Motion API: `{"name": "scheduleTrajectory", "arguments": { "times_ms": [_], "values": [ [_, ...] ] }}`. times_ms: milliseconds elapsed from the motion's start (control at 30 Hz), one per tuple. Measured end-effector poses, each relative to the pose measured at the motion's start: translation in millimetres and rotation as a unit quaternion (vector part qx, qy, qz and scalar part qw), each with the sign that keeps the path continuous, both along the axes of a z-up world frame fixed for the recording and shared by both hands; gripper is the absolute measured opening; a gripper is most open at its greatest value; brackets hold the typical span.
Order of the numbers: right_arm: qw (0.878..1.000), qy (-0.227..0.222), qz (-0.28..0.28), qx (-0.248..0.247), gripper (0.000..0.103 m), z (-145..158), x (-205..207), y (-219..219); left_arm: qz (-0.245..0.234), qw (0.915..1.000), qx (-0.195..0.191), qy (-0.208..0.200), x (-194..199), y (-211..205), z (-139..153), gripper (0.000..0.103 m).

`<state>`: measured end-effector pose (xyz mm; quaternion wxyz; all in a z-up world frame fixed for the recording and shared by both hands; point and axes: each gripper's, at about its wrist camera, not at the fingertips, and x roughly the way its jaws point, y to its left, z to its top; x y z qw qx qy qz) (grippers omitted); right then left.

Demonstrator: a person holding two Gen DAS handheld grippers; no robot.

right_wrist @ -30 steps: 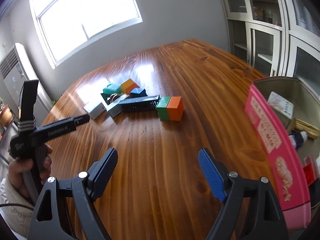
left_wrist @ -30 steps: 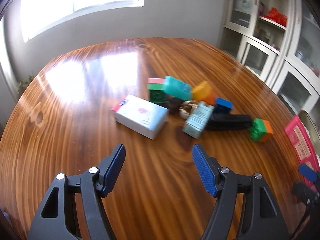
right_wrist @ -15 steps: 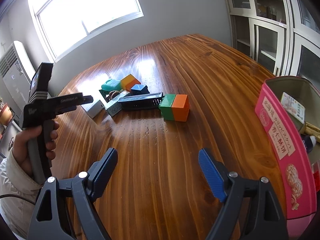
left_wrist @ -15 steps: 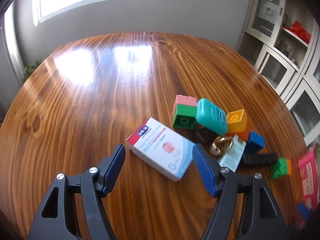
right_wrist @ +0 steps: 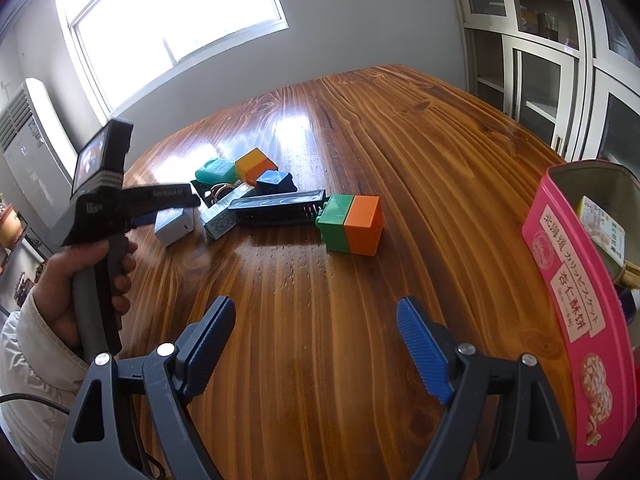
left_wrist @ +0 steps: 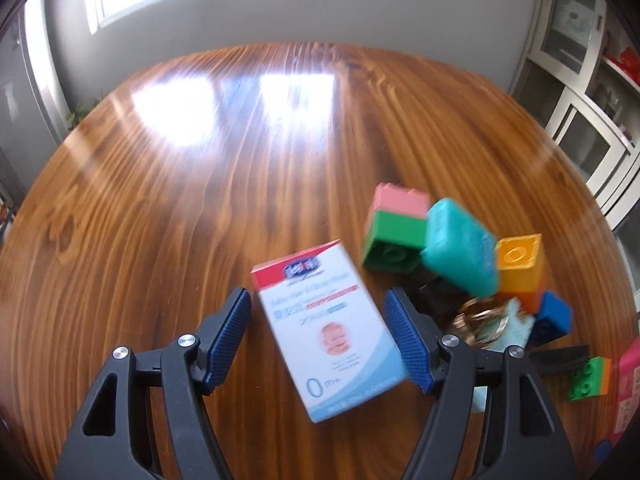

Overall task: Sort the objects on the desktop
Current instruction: 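Lower the left tool onto the white baby wash box and close on it, then grasp the green and orange toy brick with the right tool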

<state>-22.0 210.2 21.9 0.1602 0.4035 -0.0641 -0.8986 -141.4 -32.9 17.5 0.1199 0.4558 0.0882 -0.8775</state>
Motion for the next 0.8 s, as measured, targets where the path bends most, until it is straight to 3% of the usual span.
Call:
{"name": "scheduleTrajectory", "arguments": {
  "times_ms": [167,267,433,667,733,800],
  "values": [
    [1.000,-0.006,-0.014,0.005,0.086,-1.8,-11.3,0.8,-0.013,0.9995,-0.029,0.007,11.0,-3.0,-1.7,0.073],
    [1.000,-0.005,-0.023,0.006,0.086,0.0,-20.6,0.4,-0.038,0.9987,-0.031,0.016,17.2,-1.2,1.1,0.050],
    [1.000,-0.009,-0.026,0.015,0.086,0.2,-40.7,-8.2,-0.052,0.9979,-0.037,0.013,25.7,3.4,2.9,0.050],
    [0.997,-0.011,-0.037,0.065,0.086,-7.6,-70.9,-21.7,-0.074,0.9957,-0.053,0.020,32.9,18.8,7.0,0.050],
    [0.996,-0.016,-0.040,0.077,0.084,-12.1,-78.6,-23.7,-0.080,0.9952,-0.052,0.020,28.0,20.7,6.9,0.050],
    [0.996,-0.024,-0.039,0.082,0.064,-16.7,-84.1,-25.2,-0.088,0.9945,-0.054,0.020,26.7,21.3,6.3,0.050]
  ]
}}
